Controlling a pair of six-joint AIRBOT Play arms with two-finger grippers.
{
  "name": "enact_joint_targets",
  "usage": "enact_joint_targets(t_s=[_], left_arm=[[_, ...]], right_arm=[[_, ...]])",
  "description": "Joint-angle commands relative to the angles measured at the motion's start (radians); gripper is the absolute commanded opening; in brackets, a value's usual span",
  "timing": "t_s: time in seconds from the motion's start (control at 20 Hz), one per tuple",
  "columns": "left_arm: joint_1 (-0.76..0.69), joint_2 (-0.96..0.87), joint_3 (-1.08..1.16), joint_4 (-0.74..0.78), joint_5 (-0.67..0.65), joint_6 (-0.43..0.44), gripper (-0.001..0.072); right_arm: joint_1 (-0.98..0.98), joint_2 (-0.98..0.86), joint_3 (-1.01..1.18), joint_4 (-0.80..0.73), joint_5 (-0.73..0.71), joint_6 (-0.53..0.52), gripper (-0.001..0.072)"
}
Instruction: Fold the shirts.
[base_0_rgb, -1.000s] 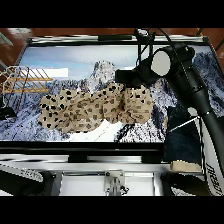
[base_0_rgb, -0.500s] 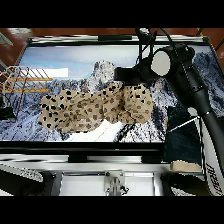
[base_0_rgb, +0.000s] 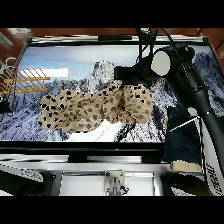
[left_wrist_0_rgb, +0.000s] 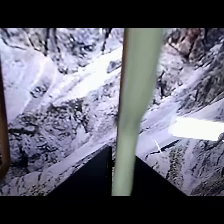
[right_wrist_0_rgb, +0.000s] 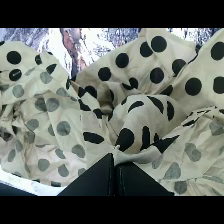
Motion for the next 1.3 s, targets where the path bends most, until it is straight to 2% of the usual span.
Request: enact_joint_targets(t_s=[0.0, 0.2, 0.3, 0.35, 0.45, 0.65, 0.7, 0.75, 0.8, 0.9, 1.05, 1.15, 1.25], left_arm=[[-0.012, 0.021, 0.068, -0.040, -0.032, -0.041, 0.0042], [-0.014, 0.098, 0.112, -0.025, -0.040, -0.091, 0.0039], [-0.027, 0.154, 0.147, -0.028, -0.024, -0.155, 0.0039], [-0.045, 0.188, 0.158, -0.053, -0.005, -0.222, 0.0039], [-0.130, 0.268, 0.171, -0.141, 0.032, -0.248, 0.0039], [-0.401, 0.416, 0.179, -0.145, 0.022, -0.282, 0.0038], [-0.483, 0.459, 0.179, -0.071, 0.013, -0.359, 0.0038], [-0.562, 0.499, 0.179, 0.030, -0.015, -0.392, 0.0037], [-0.645, 0.538, 0.179, 0.122, -0.080, -0.393, 0.0037], [-0.789, 0.620, 0.150, 0.152, -0.209, -0.392, 0.0037], [-1.017, 0.790, -0.037, 0.137, -0.306, -0.420, 0.0037], [-1.176, 0.899, -0.198, 0.136, -0.402, -0.492, 0.0037], [-1.352, 0.997, -0.345, 0.137, -0.416, -0.577, 0.0037]], right_arm=[[-0.001, 0.000, 0.000, -0.004, -0.002, -0.001, 0.0064], [-0.001, 0.000, 0.000, -0.034, -0.022, -0.008, 0.0063], [0.000, 0.000, 0.008, -0.071, -0.044, -0.010, 0.0063], [-0.001, 0.000, 0.019, -0.100, -0.047, -0.010, 0.0064], [-0.001, 0.000, 0.050, -0.171, -0.050, -0.009, 0.0064], [-0.003, 0.000, 0.133, -0.300, -0.038, 0.034, 0.0064], [-0.003, 0.000, 0.150, -0.312, -0.031, 0.068, 0.0063], [-0.003, 0.000, 0.161, -0.317, -0.021, 0.086, 0.0064], [-0.003, 0.000, 0.169, -0.330, -0.011, 0.092, 0.0063], [-0.003, 0.000, 0.174, -0.380, 0.008, 0.095, 0.0063], [-0.016, 0.000, 0.175, -0.441, 0.033, 0.142, 0.0064], [-0.045, 0.000, 0.175, -0.395, 0.050, 0.157, 0.0063], [-0.074, 0.000, 0.175, -0.358, 0.071, 0.155, 0.0063]])
